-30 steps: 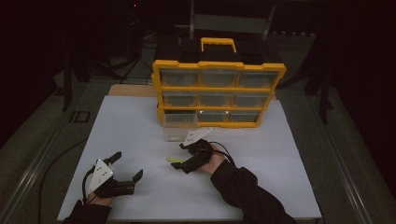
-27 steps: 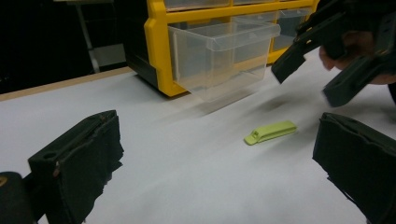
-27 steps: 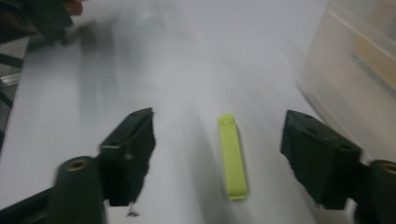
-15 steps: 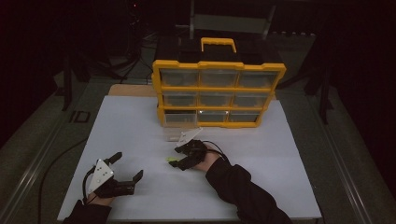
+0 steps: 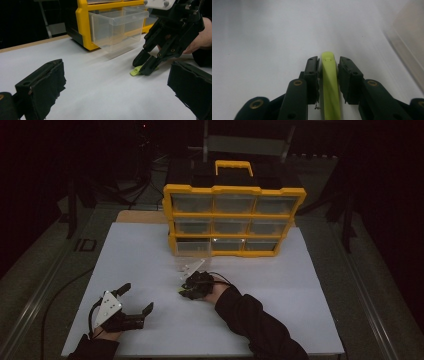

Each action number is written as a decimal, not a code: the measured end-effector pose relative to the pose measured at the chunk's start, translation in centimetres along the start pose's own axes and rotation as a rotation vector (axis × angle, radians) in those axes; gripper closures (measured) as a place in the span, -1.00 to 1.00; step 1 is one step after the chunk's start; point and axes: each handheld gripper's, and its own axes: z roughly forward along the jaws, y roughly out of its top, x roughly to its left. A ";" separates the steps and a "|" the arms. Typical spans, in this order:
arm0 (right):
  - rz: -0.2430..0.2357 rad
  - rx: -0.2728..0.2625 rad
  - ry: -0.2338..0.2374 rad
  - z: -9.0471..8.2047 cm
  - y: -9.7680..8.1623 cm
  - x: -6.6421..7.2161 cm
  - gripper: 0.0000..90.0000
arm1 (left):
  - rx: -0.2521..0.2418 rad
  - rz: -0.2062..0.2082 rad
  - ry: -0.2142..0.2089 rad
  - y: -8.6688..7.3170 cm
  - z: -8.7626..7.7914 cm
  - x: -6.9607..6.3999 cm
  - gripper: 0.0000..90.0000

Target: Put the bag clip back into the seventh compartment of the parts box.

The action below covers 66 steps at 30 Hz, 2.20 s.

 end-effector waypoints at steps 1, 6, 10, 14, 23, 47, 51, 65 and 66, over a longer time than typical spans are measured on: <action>0.000 0.007 -0.001 0.0 0.0 0.0 0.55 | 0.002 0.002 0.001 0.0 0.0 0.0 -0.98; -0.029 0.027 -0.011 0.1 0.2 0.2 0.63 | 0.003 0.003 -0.002 0.0 0.0 0.0 -0.98; -0.030 0.049 -0.018 0.1 0.5 0.4 0.74 | 0.003 0.004 -0.002 0.0 0.0 0.0 -0.97; -0.035 0.061 -0.028 0.2 0.7 0.5 0.75 | 0.004 0.004 -0.003 -0.1 0.1 -0.1 -0.97; -0.101 0.097 0.018 -0.4 1.1 0.7 0.75 | 0.002 -0.001 -0.002 -0.1 0.0 0.0 -0.97; -0.218 0.087 0.106 -7.2 2.7 -0.5 0.75 | 0.002 0.001 -0.004 0.0 0.1 -0.1 -0.98; -0.222 0.079 0.100 -8.5 3.1 -0.9 0.75 | 0.002 0.001 -0.004 0.0 0.1 -0.1 -0.97; -0.209 0.057 0.060 -11.1 5.0 -2.8 0.75 | 0.001 -0.005 -0.006 0.0 0.1 0.0 -0.97; -0.205 0.055 0.054 -11.3 5.2 -3.0 0.75 | 0.001 -0.005 -0.006 0.0 0.1 0.0 -0.98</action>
